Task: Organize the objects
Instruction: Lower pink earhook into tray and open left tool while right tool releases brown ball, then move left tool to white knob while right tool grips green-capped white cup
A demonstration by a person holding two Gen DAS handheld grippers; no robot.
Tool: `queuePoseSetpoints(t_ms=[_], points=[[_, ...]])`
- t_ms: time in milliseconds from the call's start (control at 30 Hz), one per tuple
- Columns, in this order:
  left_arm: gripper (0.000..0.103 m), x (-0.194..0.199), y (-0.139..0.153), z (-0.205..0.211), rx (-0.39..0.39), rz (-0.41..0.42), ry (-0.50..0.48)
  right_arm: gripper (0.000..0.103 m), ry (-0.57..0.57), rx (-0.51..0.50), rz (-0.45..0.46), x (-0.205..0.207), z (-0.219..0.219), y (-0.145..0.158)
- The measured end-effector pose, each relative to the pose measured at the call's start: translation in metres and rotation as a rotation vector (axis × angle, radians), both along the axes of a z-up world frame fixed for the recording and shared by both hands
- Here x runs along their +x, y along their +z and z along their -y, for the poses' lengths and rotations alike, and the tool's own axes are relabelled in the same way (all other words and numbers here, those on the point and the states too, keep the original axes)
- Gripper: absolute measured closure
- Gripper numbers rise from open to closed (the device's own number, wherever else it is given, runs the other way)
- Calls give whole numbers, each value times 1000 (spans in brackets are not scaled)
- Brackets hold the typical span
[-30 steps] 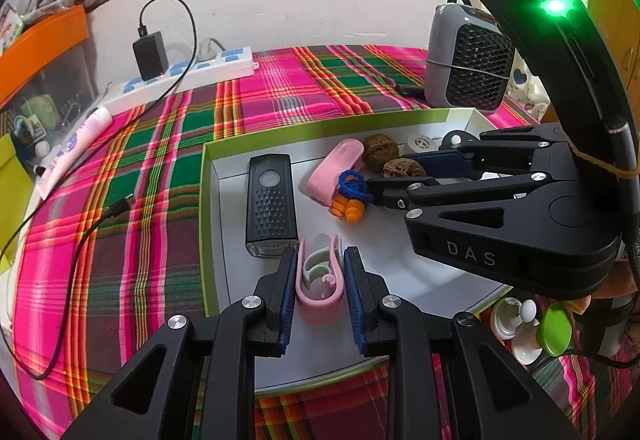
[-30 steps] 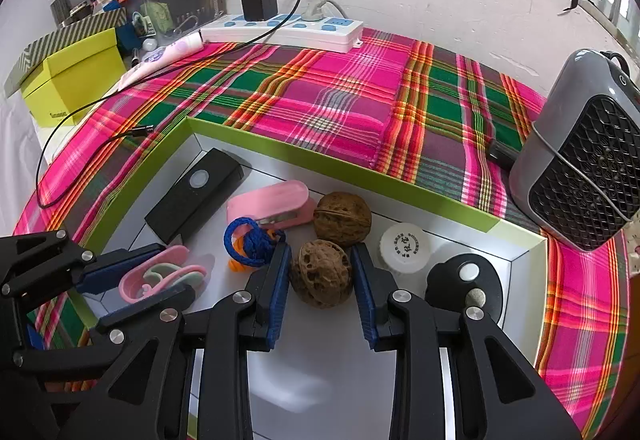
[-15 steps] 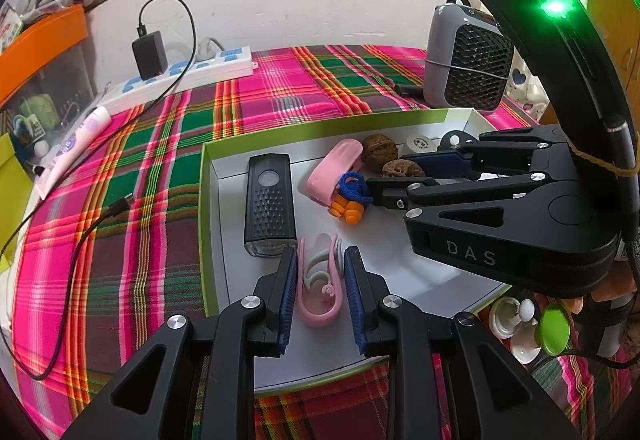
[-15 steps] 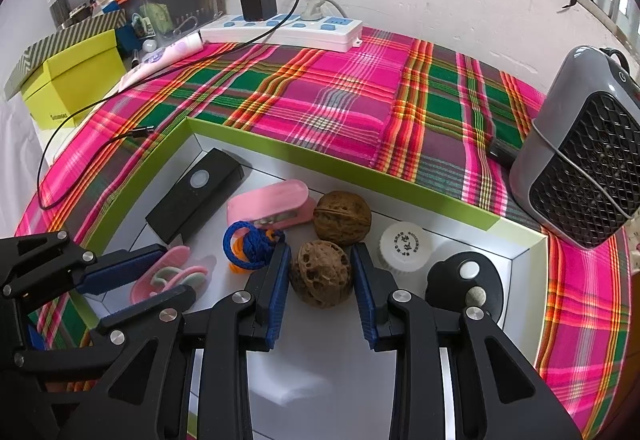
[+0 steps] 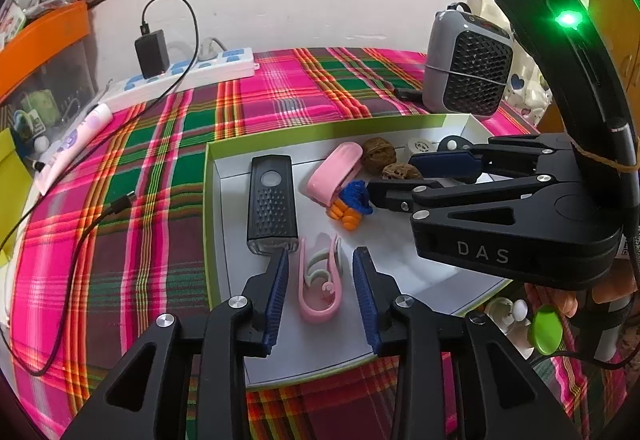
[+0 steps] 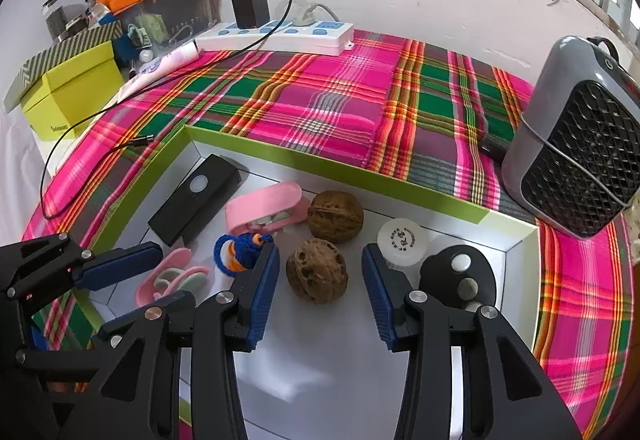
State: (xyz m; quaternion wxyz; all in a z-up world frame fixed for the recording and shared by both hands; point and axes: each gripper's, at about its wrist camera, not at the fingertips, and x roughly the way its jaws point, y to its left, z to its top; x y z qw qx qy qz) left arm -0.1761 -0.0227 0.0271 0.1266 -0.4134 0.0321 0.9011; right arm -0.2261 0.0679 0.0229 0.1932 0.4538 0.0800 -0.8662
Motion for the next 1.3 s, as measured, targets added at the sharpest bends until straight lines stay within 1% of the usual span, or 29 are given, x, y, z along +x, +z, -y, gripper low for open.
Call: queuePoseSetpoints(t_ms=[567,867,1133,1300], points=[[69,20,12,8,22,-29,14,59,-38,-42,-36,18,-13,16],[69,40,23,10,29,-59,16,59,-57,-68,-79,45,-21,31],[69,60,29,7,25,-76,10,59,-70,-85,-105,68,-28,38],[69,74,32,10,47,-86,17,59,-89,-108,-139,91,-38,44]])
